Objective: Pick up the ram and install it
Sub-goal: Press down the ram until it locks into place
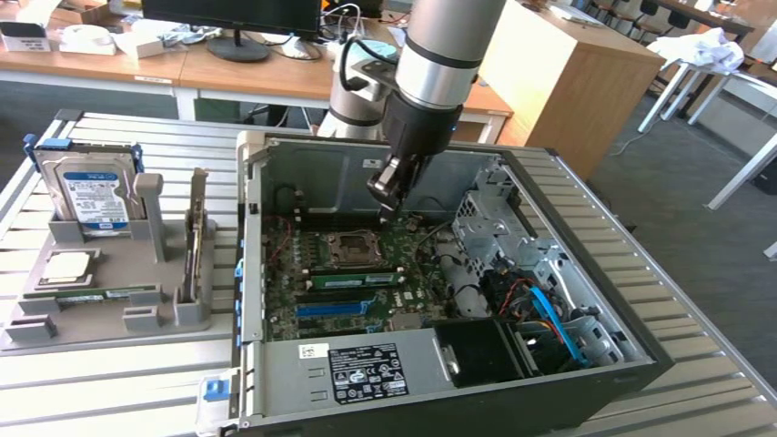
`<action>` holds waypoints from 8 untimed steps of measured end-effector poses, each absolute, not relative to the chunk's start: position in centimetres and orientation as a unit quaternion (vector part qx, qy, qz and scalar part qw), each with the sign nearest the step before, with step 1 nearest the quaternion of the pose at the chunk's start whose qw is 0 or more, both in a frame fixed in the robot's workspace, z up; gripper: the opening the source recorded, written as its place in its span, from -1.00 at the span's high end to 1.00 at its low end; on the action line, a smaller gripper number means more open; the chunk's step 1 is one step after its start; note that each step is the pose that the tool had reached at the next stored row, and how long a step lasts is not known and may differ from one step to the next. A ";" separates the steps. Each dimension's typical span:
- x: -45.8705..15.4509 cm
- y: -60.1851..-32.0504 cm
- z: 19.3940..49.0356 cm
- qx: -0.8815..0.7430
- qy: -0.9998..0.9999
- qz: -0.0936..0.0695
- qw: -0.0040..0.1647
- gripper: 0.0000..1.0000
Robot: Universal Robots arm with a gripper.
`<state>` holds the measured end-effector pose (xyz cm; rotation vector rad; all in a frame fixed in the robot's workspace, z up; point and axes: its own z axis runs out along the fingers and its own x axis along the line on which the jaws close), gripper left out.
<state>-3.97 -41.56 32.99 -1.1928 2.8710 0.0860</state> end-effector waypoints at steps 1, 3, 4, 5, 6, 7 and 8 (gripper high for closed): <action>-4.0 -41.6 33.0 -0.376 0.926 0.028 0.016 0.80; -4.0 -41.6 33.0 -0.360 0.932 0.027 0.016 0.80; -4.0 -41.6 33.0 -0.351 0.936 0.027 0.017 0.80; -4.0 -41.6 33.0 -0.344 0.939 0.027 0.017 0.80; -4.0 -41.6 33.0 -0.336 0.941 0.027 0.017 0.80; -4.0 -41.6 33.0 -0.328 0.944 0.027 0.017 0.80; -4.0 -41.6 33.0 -0.319 0.947 0.026 0.018 0.80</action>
